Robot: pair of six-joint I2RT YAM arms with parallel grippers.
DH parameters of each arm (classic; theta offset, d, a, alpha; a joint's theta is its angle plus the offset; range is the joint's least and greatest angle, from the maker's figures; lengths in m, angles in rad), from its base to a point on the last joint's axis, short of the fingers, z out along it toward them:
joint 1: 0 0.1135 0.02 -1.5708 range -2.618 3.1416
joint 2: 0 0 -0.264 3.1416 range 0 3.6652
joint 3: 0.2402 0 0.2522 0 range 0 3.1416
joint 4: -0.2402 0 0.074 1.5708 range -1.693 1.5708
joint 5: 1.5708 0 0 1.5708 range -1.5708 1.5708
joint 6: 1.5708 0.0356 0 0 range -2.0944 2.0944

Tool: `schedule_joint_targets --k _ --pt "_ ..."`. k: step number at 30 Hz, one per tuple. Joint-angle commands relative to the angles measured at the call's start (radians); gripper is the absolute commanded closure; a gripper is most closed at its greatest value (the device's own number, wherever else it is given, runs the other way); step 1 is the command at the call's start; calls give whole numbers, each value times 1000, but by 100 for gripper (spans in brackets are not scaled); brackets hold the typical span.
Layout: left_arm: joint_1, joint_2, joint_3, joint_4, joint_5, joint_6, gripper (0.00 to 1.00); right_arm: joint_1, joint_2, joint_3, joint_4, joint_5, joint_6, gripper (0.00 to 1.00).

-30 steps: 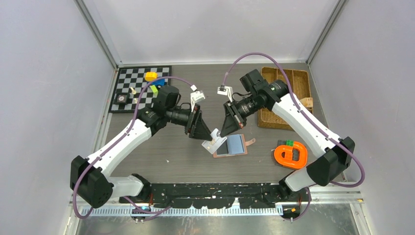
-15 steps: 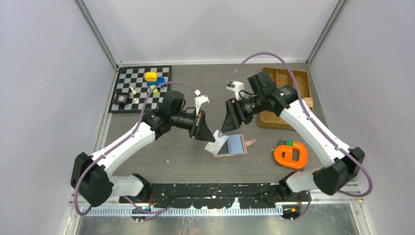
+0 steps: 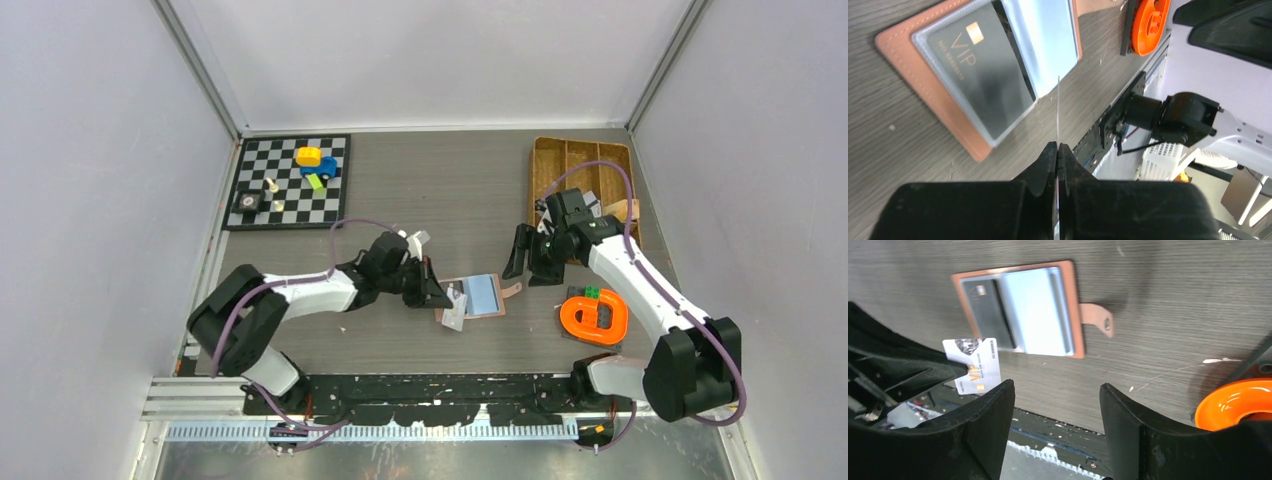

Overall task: Put the credit cards into the card holder
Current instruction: Insert the credit card into the card holder.

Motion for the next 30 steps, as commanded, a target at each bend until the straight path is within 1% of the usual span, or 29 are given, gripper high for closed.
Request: schedule_joint_targets --k 1,5,7,11,19,26,30 --pt "-42 67 18 223 -93 -128 100 -8 24 -43 118 99 51 33" --pt "-49 117 5 256 -137 -170 100 -8 71 -70 194 84 72 37" --pt "-49 138 3 266 -149 -180 100 -8 102 -76 220 106 77 41" --pt "-51 158 8 266 -171 -183 100 -8 166 -89 243 141 78 45" --pt "-50 153 15 200 -210 -169 100 -8 219 -108 265 155 77 50" --pt "-50 159 12 195 -214 -168 100 -8 248 -108 264 151 74 67" --pt "-50 187 12 256 -185 -174 100 -8 263 -106 262 151 74 73"
